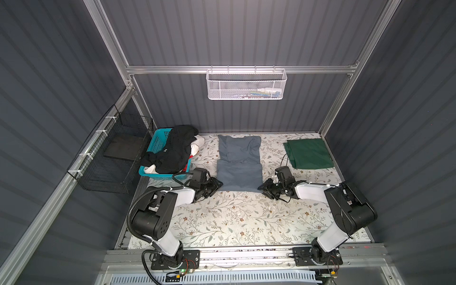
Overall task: Fold and stack the t-shirts
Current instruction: 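Lower both grippers and pinch the near corners of the grey-blue shirt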
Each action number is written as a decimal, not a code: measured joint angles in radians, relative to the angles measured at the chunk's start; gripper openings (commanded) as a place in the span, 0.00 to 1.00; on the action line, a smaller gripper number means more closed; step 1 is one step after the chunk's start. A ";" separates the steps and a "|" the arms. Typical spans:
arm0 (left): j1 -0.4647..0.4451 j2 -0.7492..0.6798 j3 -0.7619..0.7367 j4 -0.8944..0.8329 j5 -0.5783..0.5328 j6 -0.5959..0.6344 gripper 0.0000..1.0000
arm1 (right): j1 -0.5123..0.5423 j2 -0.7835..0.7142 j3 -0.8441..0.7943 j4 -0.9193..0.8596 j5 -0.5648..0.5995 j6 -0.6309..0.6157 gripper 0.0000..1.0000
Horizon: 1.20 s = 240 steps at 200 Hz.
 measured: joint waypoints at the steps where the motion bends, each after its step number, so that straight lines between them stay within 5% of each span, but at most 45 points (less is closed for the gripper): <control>1: 0.000 0.001 0.000 0.001 0.000 0.001 0.34 | 0.000 0.000 0.000 0.000 0.001 0.002 0.29; 20: -0.006 0.017 0.003 0.014 -0.001 0.008 0.22 | 0.001 0.002 0.000 -0.005 0.010 0.001 0.21; 28: -0.007 0.020 0.004 0.010 -0.004 0.016 0.00 | 0.001 0.003 0.000 -0.008 0.013 0.002 0.19; 78: -0.012 0.050 0.058 -0.056 -0.016 0.069 0.00 | 0.002 0.005 0.009 -0.023 0.027 -0.031 0.00; 240: -0.042 0.011 0.134 -0.288 -0.152 0.188 0.00 | 0.006 -0.013 0.121 -0.178 0.031 -0.182 0.00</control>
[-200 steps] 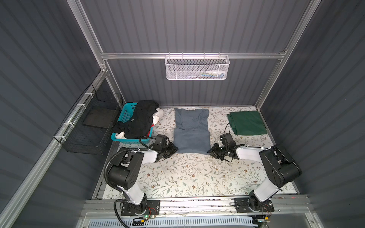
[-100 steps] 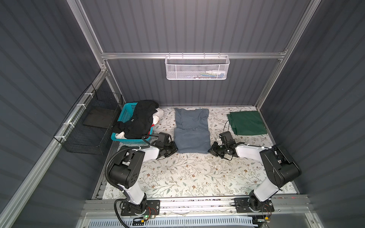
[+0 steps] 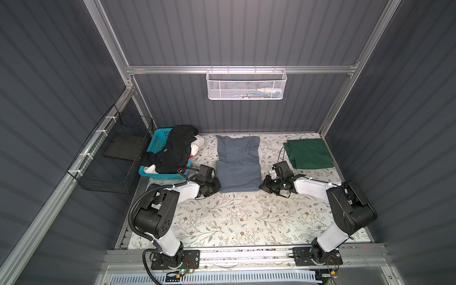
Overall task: Fold and stack the t-shirts
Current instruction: 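Lower both grippers and pinch the near corners of the grey-blue shirt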
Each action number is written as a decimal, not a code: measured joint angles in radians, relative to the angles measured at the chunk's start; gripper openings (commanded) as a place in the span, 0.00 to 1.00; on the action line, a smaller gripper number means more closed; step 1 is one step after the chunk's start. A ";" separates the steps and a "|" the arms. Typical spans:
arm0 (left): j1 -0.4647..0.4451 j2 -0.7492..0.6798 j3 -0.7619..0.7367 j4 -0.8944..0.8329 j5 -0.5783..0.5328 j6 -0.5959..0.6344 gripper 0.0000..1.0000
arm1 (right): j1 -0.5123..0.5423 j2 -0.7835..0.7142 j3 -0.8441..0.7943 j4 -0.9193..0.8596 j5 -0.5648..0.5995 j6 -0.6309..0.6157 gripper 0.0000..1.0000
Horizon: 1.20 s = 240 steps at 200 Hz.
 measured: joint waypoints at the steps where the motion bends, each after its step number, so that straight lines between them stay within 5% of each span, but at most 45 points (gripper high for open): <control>1: 0.000 0.000 0.000 0.000 0.000 0.000 0.00 | 0.000 -0.001 0.000 -0.002 0.000 -0.001 0.00; 240: -0.146 -0.366 0.000 -0.257 -0.125 0.044 0.00 | 0.103 -0.430 -0.121 -0.133 0.129 -0.012 0.00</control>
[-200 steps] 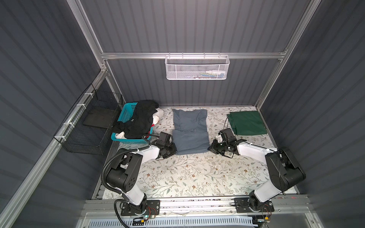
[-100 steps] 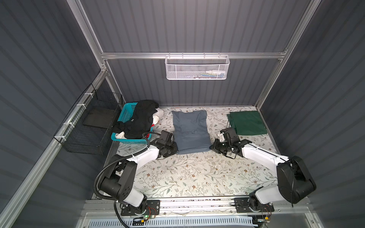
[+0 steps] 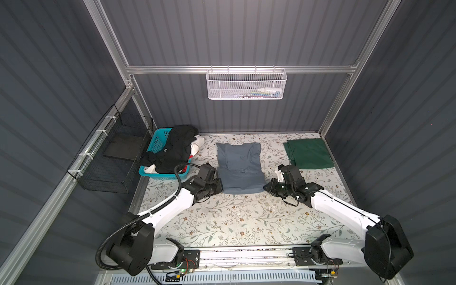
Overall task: Fold and stack the t-shirts
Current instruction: 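Lower both grippers and pinch the near corners of the grey-blue shirt, then lift the near edge and fold it over toward the far edge with both grippers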
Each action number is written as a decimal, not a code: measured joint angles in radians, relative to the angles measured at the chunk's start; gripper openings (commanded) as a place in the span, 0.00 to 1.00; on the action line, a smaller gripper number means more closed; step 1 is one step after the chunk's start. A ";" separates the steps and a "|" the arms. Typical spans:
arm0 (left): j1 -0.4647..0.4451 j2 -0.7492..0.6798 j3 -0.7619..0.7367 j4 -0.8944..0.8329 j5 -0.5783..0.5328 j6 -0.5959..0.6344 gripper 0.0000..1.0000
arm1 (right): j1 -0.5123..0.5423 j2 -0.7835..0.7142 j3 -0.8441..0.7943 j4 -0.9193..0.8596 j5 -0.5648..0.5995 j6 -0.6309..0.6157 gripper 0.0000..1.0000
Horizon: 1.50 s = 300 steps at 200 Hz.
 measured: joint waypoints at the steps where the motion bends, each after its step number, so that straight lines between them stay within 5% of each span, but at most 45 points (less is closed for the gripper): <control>1: -0.001 -0.002 -0.001 0.000 0.000 0.000 0.00 | 0.001 -0.001 -0.001 0.000 0.000 0.000 0.00; 126: -0.226 -0.212 -0.088 -0.100 -0.153 -0.065 0.00 | 0.184 -0.203 -0.087 -0.022 0.132 0.071 0.00; 231: -0.233 -0.196 -0.121 -0.096 -0.214 -0.087 0.00 | 0.197 -0.167 -0.123 -0.027 0.150 0.074 0.00; 300: -0.233 -0.091 -0.014 -0.117 -0.253 -0.087 0.00 | 0.168 -0.105 0.002 -0.043 0.148 0.011 0.00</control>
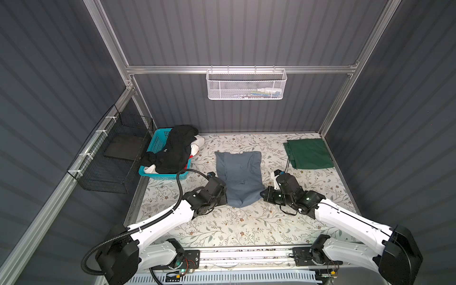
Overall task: Fold and stack the t-shirts
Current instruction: 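Lift the near edge and fold it over toward the far edge with both grippers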
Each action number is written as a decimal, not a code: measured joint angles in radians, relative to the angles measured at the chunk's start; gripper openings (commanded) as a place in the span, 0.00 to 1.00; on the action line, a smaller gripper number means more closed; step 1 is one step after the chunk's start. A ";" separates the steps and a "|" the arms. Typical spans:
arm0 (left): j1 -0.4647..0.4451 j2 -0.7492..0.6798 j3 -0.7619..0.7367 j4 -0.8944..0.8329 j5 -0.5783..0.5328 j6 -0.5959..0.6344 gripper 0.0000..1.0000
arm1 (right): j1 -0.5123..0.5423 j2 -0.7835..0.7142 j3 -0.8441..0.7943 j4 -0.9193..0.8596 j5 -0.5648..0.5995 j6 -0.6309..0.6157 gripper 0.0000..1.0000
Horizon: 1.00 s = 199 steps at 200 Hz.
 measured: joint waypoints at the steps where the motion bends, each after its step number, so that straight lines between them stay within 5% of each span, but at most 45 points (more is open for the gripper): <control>1: 0.000 0.002 0.003 -0.001 -0.001 0.000 0.00 | -0.001 0.000 0.001 0.000 -0.001 0.000 0.00; 87: 0.078 0.145 0.271 -0.049 -0.024 0.057 0.00 | -0.187 0.145 0.124 -0.014 -0.113 -0.074 0.00; 199: 0.230 0.292 0.375 -0.019 0.081 0.117 0.00 | -0.312 0.369 0.375 -0.032 -0.253 -0.155 0.00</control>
